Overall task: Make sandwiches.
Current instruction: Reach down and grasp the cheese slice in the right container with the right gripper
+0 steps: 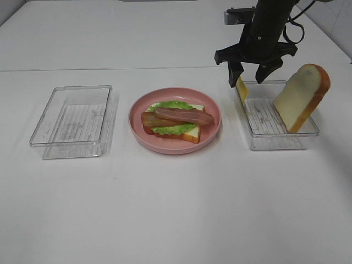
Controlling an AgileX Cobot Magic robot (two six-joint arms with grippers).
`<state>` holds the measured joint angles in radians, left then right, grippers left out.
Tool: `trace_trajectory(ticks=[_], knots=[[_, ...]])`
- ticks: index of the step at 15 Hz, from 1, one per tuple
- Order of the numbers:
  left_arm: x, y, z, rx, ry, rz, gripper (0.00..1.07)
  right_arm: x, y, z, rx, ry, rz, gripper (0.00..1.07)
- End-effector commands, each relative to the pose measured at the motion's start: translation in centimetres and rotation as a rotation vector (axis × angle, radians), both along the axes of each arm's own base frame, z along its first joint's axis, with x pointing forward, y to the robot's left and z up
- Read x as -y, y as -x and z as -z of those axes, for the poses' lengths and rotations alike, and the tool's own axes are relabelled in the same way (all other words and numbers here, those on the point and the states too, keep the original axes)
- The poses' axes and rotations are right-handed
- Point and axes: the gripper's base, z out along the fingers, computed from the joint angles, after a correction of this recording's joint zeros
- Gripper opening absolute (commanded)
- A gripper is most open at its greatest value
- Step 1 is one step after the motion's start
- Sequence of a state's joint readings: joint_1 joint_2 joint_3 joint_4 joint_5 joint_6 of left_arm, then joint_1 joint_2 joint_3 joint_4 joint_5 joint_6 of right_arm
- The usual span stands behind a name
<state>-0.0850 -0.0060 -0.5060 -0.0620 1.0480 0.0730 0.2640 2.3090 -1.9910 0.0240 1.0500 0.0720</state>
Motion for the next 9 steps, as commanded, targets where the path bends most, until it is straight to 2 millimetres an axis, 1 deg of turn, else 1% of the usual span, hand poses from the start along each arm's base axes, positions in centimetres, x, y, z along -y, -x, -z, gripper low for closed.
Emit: trace_trajectory(ticks=[1,2,3,4,5,6,9], knots=[[0.02,0.23,0.09,0.022,0.006,0.001,0.83,0.04,-0.22,0.67,-0.018,-0.031,0.015,0.59],[0.02,0.23,0.09,0.022,0.006,0.001,0.83,0.06,-0.28,1.01,-0.022,-0.025,0.012,0.54],[0.02,0.23,0.09,0.022,0.006,0.001,0.83,0.06,-0.29,1.06,-0.022,-0.025,0.012,0.45],[0.02,0.23,0.09,0.022,0.006,0.001,0.83,0.05,-0.33,1.06,-0.018,-0.026,0.012,0.32],[0.02,0.23,0.09,0.022,0.006,0.001,0.83,0.1,-0.28,1.07,-0.023,-0.02,0.01,0.06],[0.02,0.23,0.09,0.022,0.006,0.001,0.83,0.1,-0.26,1.07,-0.025,-0.019,0.008,0.0],[0.02,0.23,0.09,0.022,0.006,0.001,0.83,0.14,-0.11,0.85,-0.034,-0.017,0.007,0.0]])
